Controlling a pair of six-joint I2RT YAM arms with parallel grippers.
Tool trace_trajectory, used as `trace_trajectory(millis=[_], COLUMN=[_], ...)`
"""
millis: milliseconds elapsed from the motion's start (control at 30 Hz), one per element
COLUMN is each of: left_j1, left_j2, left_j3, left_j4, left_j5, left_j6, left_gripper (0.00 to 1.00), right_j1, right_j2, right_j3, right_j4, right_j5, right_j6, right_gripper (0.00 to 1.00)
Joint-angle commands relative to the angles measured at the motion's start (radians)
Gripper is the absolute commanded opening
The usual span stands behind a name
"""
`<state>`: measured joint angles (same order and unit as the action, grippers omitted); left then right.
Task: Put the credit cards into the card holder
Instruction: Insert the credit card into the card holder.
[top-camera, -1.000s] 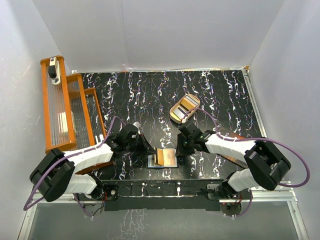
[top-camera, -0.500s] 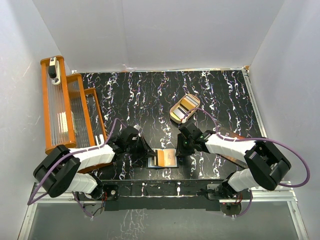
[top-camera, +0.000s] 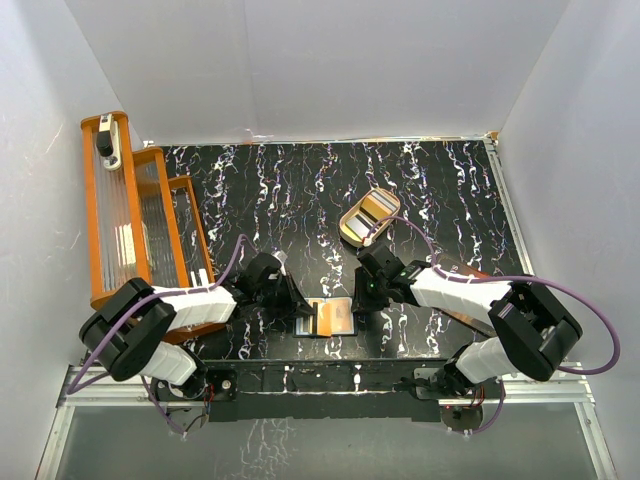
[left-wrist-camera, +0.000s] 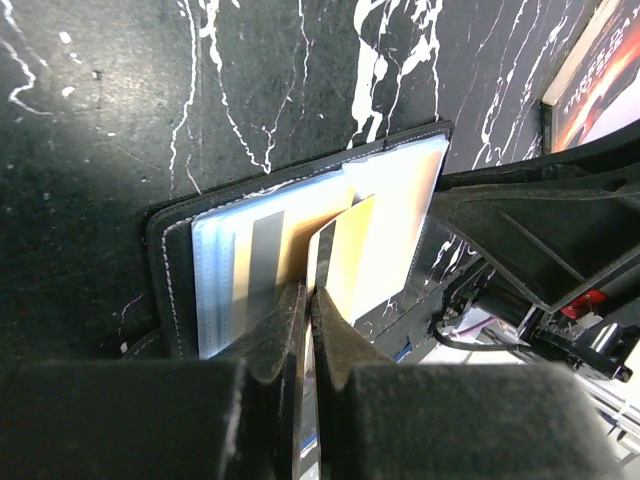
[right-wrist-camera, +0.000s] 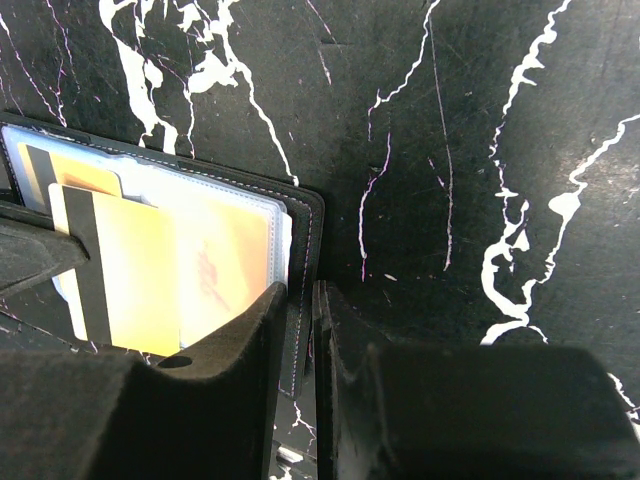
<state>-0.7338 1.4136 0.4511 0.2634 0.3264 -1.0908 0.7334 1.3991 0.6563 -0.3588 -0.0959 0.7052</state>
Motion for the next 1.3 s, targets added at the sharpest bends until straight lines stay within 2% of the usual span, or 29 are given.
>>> trace_trajectory(millis=[0,600,800,1000,1100,1167,1267], left_j1=[0.002,0.002,0.001,-0.007,-0.008,-0.011,-0.013], left_j2=[0.028,-0.009,0.022,0.032,0.035,0.031,0.023], left_j3=[0.023,0.001,-0.011,-0.038,-0.029,-0.017,0.011], left_j4=[-0.019,-0.001,0.071,0.131,0.119,0.106,0.048], left_j5=[-0.001,-0.143,-0.112,-0.102,-0.086,-0.075,-0.077], left_j6=[0.070,0.082,0.071,0.071,0.064,0.068,0.071], left_gripper=[0.00,0.00,0.00,0.00,0.00,0.06,0.22], right_j1=[0.015,0.024,0.032,0.032,0.032,0.032,0.031], right_j2=[-0.007,-0.039,-0.100,-0.147,-0.154,-0.156,-0.153], right_j3=[-0.017,-0.063,-0.093,-0.054,-0.056,-0.059,-0.062], right_j4=[-0.004,0.029,0.052,0.043,0.054,0.072,0.096], right_j5=[0.014,-0.020,-0.042,-0.038,-0.048,-0.060,-0.077], right_j6=[-0.009,0.052,0.121,0.168,0.181,0.183,0.187], right_gripper=[0.16,0.17,0.21,0.21,0.22,0.25,0.27])
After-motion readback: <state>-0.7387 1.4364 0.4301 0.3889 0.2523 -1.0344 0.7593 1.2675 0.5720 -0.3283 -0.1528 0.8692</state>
